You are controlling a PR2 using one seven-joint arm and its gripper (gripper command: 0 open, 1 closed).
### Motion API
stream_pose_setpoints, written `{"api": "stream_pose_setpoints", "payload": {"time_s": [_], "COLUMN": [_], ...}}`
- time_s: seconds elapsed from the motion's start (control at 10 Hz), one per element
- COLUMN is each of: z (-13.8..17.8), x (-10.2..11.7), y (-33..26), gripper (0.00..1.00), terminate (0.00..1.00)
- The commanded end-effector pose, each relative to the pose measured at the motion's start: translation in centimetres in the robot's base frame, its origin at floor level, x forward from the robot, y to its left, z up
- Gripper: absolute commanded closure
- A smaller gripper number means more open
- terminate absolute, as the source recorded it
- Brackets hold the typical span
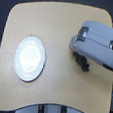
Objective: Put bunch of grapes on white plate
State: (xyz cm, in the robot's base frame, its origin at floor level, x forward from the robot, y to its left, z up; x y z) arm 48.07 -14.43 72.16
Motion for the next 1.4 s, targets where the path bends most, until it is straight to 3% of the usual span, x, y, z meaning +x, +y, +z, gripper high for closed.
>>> {"api": "stream_pose_setpoints", "payload": {"time_s": [0.0, 0.8, 1.3], "z": [1.0, 2.0, 11.9], "x": [-0.1, 1.1, 2.1], "y": [0.1, 0.7, 3.4], "gripper": [1.0, 1.0, 1.0], "terminate": [0.0, 0.0, 0.0]}}
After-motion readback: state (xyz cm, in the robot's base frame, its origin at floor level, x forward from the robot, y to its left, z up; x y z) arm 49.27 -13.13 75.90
